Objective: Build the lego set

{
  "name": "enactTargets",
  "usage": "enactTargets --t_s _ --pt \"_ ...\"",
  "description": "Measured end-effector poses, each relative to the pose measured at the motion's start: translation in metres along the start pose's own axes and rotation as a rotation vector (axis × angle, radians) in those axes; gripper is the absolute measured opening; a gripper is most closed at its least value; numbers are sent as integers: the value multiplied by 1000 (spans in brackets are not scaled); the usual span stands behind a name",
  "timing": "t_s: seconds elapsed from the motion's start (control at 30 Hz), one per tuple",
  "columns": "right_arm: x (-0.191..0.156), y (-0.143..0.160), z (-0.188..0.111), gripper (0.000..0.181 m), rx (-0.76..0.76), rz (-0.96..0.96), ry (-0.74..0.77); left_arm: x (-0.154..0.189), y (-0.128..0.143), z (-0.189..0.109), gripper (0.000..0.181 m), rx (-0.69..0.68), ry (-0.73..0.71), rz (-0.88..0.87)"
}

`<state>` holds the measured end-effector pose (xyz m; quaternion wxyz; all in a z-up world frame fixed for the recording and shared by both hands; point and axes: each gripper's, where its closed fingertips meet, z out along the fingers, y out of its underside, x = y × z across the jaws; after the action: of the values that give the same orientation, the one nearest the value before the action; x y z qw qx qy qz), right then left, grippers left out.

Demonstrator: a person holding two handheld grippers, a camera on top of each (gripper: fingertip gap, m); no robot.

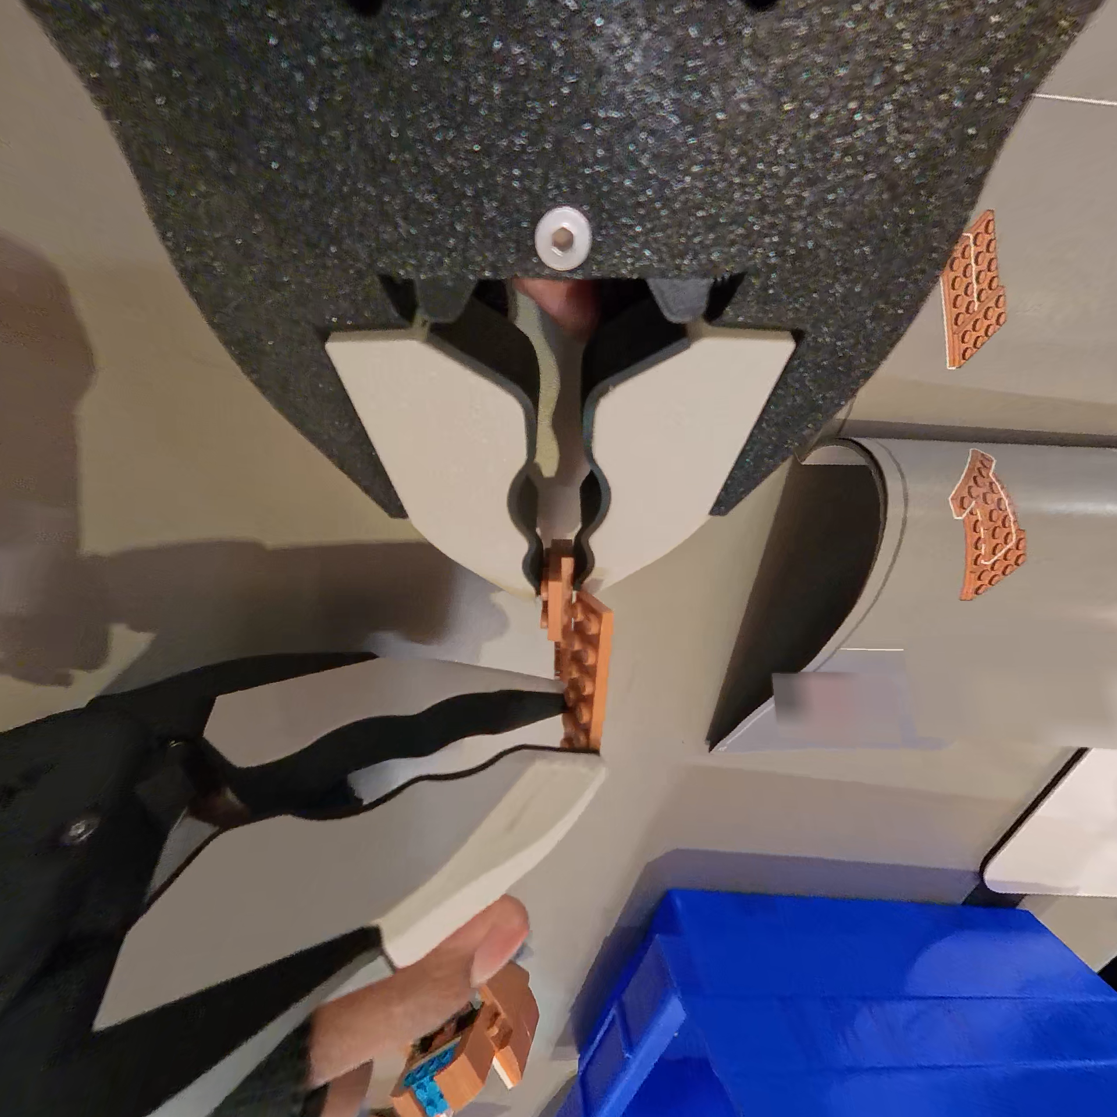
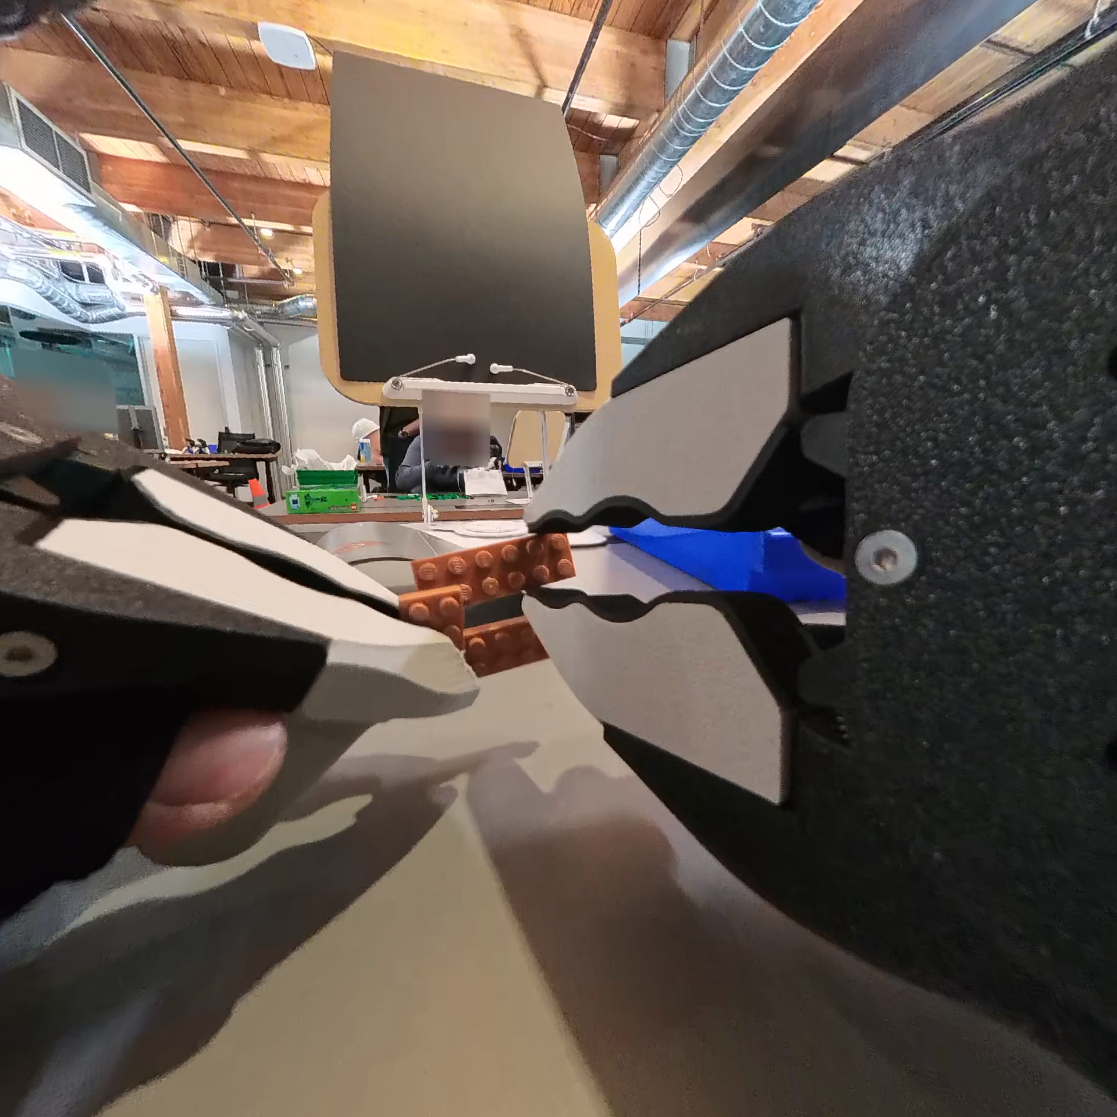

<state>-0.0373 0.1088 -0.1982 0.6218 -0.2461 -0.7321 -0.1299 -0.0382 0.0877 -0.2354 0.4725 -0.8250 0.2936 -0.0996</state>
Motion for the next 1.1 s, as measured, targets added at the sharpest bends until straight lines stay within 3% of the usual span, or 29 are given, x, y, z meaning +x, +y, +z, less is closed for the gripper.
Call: enactTargets --t_s 0.57,0.8,1.1 --pt "2 -5 -4 16 109 -81 89 -4 -1 -2 10 13 -16 -5" --pt "6 -9 -11 16 225 -138 160 -3 -4 -4 10 51 -17 52" --pt "11 -13 -25 16 359 -211 253 11 -13 -10 9 128 87 102"
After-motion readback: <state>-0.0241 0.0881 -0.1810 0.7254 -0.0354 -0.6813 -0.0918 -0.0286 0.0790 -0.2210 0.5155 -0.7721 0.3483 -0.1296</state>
